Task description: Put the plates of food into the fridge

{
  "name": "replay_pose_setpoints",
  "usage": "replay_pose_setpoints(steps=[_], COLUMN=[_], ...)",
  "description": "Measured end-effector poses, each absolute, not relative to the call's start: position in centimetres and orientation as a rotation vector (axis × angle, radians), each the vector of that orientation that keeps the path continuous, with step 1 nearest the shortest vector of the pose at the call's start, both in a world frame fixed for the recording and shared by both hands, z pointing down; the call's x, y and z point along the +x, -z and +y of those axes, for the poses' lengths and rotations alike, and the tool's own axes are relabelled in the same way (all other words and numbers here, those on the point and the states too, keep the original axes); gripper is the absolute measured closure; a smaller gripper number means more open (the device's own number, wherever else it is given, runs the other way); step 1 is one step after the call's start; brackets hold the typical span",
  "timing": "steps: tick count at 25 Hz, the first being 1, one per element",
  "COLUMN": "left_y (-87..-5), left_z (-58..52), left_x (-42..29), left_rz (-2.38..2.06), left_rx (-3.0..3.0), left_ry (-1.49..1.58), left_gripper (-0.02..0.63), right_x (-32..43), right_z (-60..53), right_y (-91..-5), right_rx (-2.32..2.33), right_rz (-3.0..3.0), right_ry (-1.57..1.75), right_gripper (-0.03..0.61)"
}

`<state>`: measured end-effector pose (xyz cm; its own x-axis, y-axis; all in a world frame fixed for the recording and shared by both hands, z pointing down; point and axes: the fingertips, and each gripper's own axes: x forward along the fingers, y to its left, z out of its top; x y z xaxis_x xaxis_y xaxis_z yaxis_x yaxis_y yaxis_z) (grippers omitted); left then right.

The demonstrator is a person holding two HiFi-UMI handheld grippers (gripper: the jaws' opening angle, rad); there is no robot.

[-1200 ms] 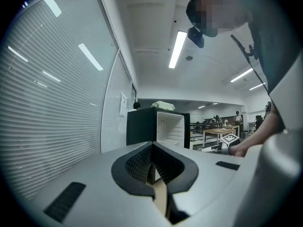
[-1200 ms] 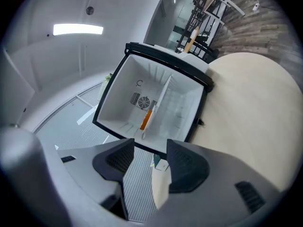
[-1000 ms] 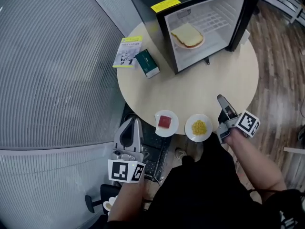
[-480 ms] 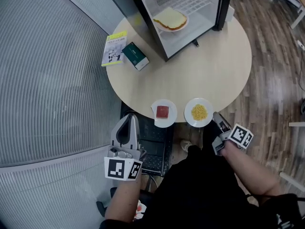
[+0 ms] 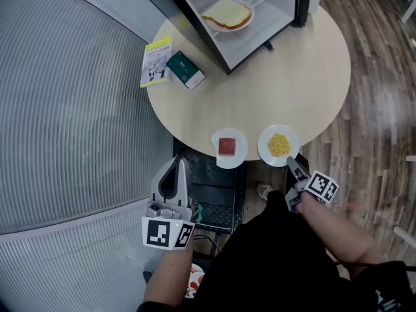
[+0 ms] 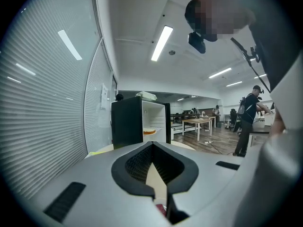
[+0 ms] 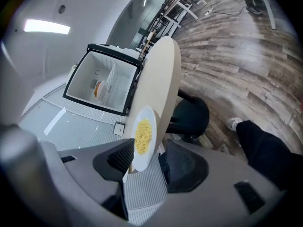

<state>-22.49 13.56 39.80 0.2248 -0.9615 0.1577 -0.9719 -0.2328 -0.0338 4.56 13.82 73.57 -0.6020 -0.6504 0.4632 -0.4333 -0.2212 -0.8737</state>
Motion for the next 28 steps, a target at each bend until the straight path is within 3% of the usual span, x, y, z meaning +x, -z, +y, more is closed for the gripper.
replay_pose_setpoints(steps=[6,7,9,28], left_y=[-39.4,-39.4,-39.6,-37.4], left_z=[13.7,13.7,13.5,9.6], left_x=[-23.4,-23.4,-23.1,-20.5], left_rz=[-1.93,-1.926,-1.914,-1.892], left_rx=[2.38,2.384,2.4,2.474], left_ry=[-0.262,-0.278,-0.316,-0.244], left_gripper=[0.611,0.611,0.611,0.611], right_x=[3.5,3.4,3.2,4.3], right_z=[12.7,12.6,12.4,6.1], right_y=[-74.8,-74.9,-74.8,-66.7], right_rx=[-1.262,-1.258,-1.246,-1.033], right_rz=[1.818,1.82,1.824,1.874], right_ry=[1.947,1.949,1.956,1.847], right_gripper=[0.368,0.397,0.54,0.563])
